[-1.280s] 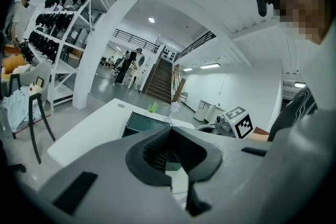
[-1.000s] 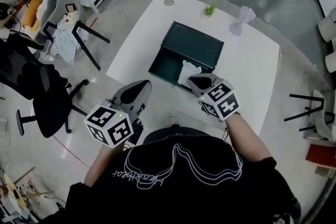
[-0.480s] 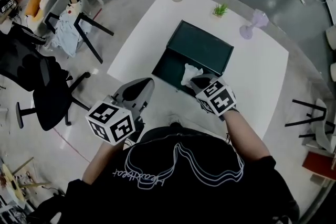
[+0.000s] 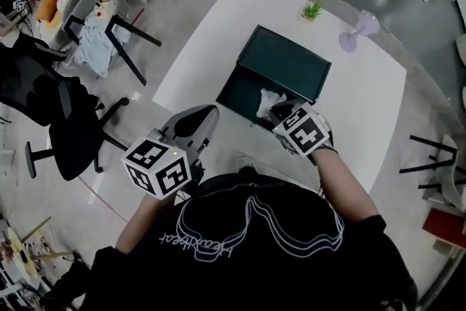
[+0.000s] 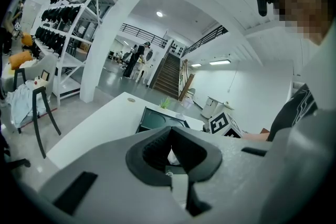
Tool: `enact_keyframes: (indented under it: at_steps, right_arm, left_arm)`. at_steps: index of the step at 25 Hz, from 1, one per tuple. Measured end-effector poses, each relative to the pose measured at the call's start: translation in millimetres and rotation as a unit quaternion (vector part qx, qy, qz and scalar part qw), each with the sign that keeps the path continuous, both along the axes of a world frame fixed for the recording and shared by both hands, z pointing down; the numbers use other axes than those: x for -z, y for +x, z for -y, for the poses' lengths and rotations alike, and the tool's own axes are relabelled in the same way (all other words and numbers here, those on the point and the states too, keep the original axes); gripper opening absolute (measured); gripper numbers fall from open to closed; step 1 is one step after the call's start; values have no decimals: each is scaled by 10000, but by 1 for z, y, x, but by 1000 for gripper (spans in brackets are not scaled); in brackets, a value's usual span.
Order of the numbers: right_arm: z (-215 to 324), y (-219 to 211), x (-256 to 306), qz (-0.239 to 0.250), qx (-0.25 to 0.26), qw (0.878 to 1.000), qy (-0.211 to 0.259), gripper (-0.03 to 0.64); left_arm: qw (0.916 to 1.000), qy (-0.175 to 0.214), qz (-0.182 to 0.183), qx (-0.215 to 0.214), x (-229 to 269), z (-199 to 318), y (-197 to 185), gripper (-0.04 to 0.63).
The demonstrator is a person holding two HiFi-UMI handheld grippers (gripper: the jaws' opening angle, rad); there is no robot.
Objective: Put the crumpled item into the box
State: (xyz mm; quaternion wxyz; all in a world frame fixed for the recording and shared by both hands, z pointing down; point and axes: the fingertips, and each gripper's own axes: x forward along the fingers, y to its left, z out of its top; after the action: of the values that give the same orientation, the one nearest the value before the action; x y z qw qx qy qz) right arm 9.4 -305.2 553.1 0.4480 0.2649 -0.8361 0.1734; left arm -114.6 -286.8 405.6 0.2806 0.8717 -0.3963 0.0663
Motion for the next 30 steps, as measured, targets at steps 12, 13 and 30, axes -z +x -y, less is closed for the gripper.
enact_keyframes:
  at_steps: [12,13,30]
  right_arm:
    - [-3,-1,4,87,-389,9991,-135,159]
    - [-4,-1,4,109,-426,9990,-120,165]
    - [-61,18,126,2719,-1941,9386,863,4]
  left_arm:
    - [9994,-204,-6,-269,-3,-6,-26,5]
    - [9993,-214,-10,-301,-5,-7,-26,5]
    - [9908,75,-326,-1312,21,-35,18,5]
